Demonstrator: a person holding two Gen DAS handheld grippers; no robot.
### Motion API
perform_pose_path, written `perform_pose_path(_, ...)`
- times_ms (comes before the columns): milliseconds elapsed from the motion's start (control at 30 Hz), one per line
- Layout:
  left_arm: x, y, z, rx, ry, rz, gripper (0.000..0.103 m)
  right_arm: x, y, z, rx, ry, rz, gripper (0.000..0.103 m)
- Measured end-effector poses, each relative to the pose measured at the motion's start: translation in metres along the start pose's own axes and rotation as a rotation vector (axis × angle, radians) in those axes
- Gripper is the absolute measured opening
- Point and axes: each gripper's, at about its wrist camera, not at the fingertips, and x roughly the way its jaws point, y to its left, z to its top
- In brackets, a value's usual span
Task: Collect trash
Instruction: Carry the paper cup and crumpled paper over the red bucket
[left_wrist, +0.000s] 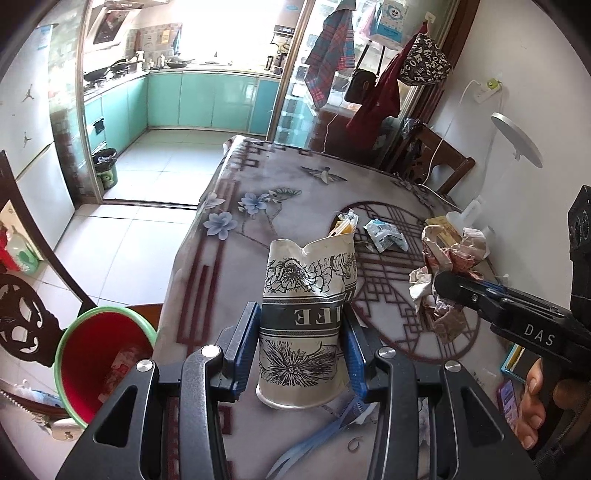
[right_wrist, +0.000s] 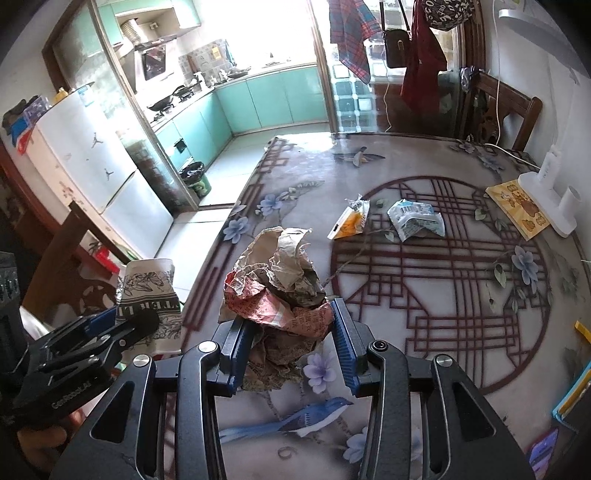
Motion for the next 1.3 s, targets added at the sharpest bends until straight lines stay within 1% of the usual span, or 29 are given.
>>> perform_pose_path(400, -0.012, 0.026, -0.003, -0.042, -0.015, 0.053, 0.04, 0.002, 0.018, -0.002, -0.021, 0.001, 0.021, 0.04)
perform_pose_path(567, -0.018, 0.042, -0.005, -0.06, -0.023, 0.091, 0.04, 0.004, 0.029, -0.002, -0.031, 0.003, 0.039, 0.04)
perform_pose_path(733, -0.024, 0.068, -0.01, -0.093, -0.02, 0.158, 0.04, 0.012, 0.046, -0.003, -0.036, 0.011, 0.076, 0.04)
perform_pose_path(867, -0.028, 0.091, -0.019, -0.13, 0.001, 0.213, 0.04, 0.022, 0.062, -0.011, -0.035, 0.031, 0.136, 0.04)
perform_pose_path(967, -0.03, 0.104, -0.026, -0.145, 0.015, 0.245, 0.04, 0.029, 0.072, -0.017, -0.044, 0.039, 0.157, 0.04)
perform_pose_path(1200, -0.028, 0.145, -0.036, -0.264, 0.049, 0.325, 0.04, 0.035, 0.086, -0.025, -0.069, 0.05, 0.209, 0.04)
perform_pose_path(1300, -0.028, 0.158, -0.039, -0.275, 0.054, 0.376, 0.04, 0.039, 0.09, -0.027, -0.072, 0.058, 0.232, 0.04)
